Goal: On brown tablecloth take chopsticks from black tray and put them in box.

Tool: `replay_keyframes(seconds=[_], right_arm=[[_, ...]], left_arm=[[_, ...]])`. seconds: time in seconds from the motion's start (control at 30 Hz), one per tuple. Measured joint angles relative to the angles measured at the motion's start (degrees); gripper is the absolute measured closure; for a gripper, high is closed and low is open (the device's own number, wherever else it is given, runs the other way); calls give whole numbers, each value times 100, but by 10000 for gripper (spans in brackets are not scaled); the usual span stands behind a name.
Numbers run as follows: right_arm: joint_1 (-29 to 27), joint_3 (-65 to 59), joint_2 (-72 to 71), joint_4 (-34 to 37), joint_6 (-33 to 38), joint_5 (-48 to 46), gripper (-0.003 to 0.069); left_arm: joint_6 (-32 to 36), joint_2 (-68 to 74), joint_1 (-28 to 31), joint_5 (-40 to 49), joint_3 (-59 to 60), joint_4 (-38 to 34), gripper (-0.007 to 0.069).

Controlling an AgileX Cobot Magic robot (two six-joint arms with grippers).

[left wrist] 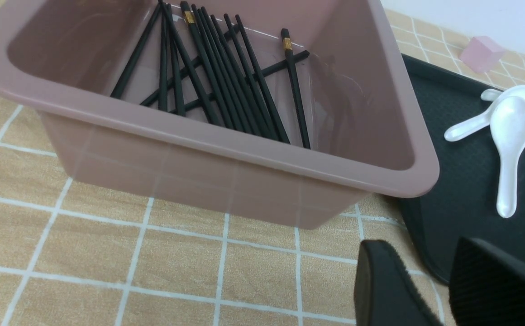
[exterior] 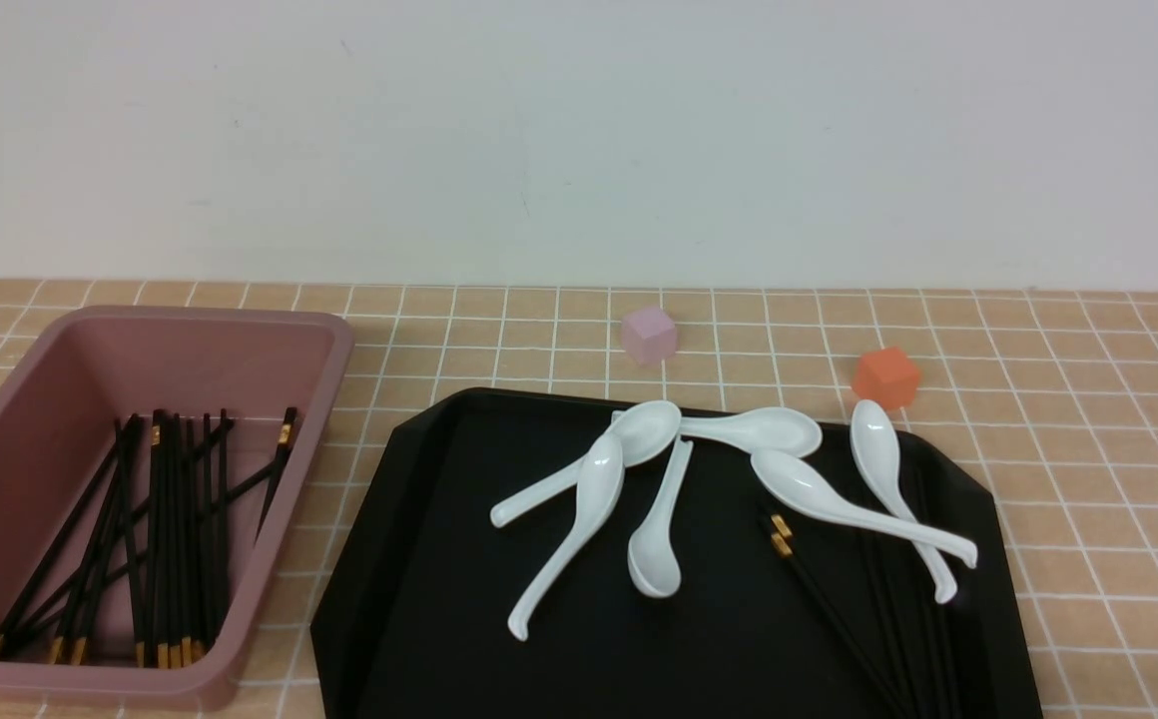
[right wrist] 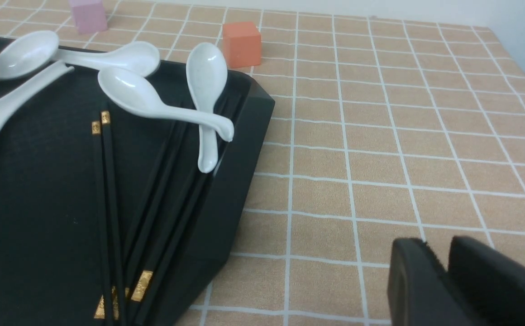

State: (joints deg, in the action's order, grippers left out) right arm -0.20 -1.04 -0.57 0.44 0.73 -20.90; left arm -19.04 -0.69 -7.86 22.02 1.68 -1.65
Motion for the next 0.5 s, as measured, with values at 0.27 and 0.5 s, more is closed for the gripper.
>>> replay_keyframes(seconds=[0.27,0.5], right_arm=[[0,0,0,0,6,0,510],[0,0,0,0,11,0,502]], left_arm=[[0,0,0,0,0,0,386],[0,0,0,0,0,0,386]])
